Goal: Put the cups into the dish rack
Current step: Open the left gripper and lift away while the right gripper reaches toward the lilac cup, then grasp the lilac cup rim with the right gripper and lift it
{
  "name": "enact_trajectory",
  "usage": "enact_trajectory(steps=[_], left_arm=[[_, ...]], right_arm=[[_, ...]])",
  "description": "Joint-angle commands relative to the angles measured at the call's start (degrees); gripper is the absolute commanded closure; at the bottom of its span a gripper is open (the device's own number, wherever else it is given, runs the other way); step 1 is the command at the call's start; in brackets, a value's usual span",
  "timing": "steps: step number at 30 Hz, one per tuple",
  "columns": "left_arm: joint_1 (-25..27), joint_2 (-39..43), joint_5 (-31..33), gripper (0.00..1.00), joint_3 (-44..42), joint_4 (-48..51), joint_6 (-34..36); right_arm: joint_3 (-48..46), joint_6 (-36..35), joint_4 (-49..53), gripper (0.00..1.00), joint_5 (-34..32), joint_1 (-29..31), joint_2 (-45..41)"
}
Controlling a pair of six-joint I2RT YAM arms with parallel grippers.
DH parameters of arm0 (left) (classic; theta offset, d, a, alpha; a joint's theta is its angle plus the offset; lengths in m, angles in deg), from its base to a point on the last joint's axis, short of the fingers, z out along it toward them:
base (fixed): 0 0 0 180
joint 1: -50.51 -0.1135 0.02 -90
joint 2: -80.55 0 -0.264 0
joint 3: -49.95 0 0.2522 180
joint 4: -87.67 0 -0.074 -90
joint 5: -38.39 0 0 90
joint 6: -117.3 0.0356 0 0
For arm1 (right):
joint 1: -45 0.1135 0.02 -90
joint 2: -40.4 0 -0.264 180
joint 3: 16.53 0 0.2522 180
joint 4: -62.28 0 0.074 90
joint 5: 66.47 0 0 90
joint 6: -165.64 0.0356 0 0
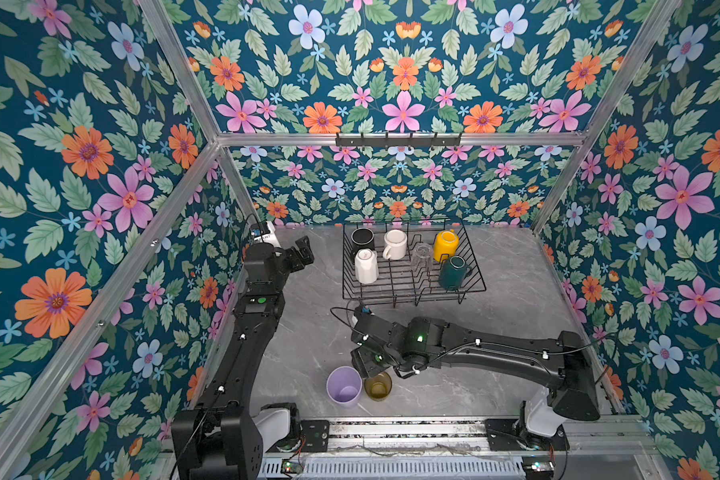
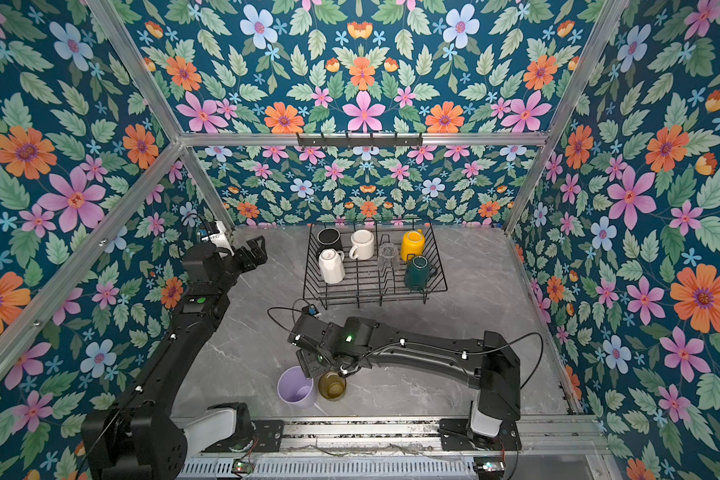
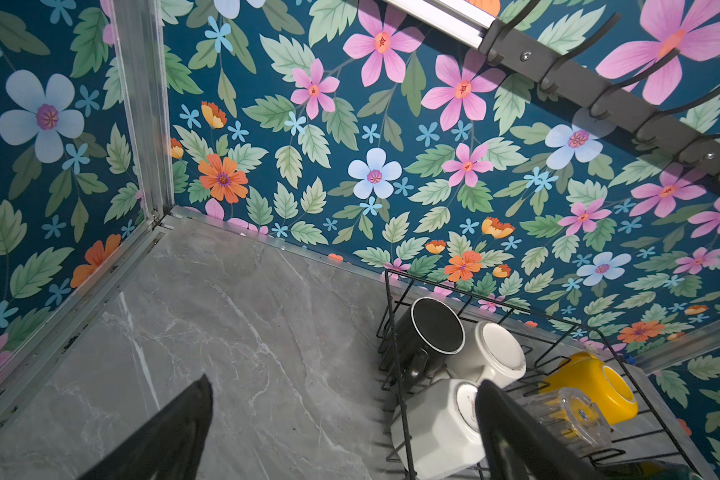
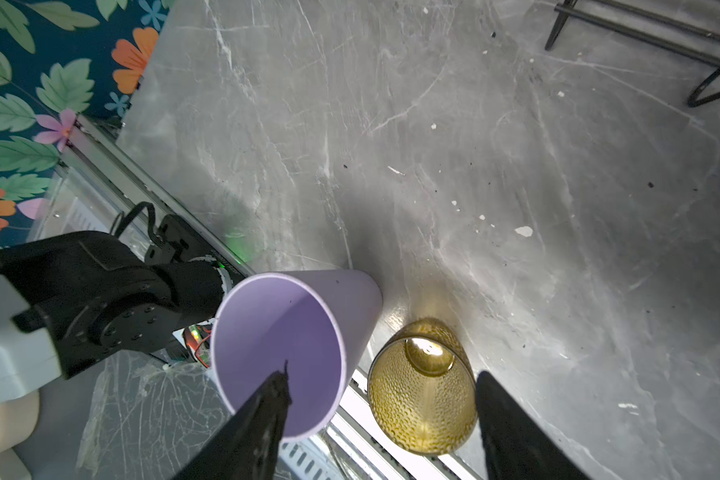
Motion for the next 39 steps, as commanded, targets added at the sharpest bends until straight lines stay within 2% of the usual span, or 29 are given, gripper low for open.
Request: enact_trajectory(steps=[1,11,28,33,39], left_arm=[[-0.3,0.3,0.1,0.00,0.1,-1.1,-0.4],[-1.0,0.6,-0.4,0.00,-0.1,-1.1,-0.9],[-1.4,0.6,-1.1,0.00,-0.3,-1.2,-1.2],[-1.4,0.6,-1.4,0.00,-0.2,-1.2,-1.2],[-1.7,0.5,-1.6,0.00,-0.3,-1.2,-1.2]], right_arm=[[0.9,-0.1,0.9,0.33,1.0,0.3,1.3],[2.0,0.1,-0.1,0.49,4.5,1.1,6.2],[4.3,-0.2,0.5,0.82,4.9,1.2,11.3],[4.2,0.1,0.3,1.00,4.7,1.2,10.8],[2.4,0.6,-2.0,1.00,5.0,1.1,8.0]])
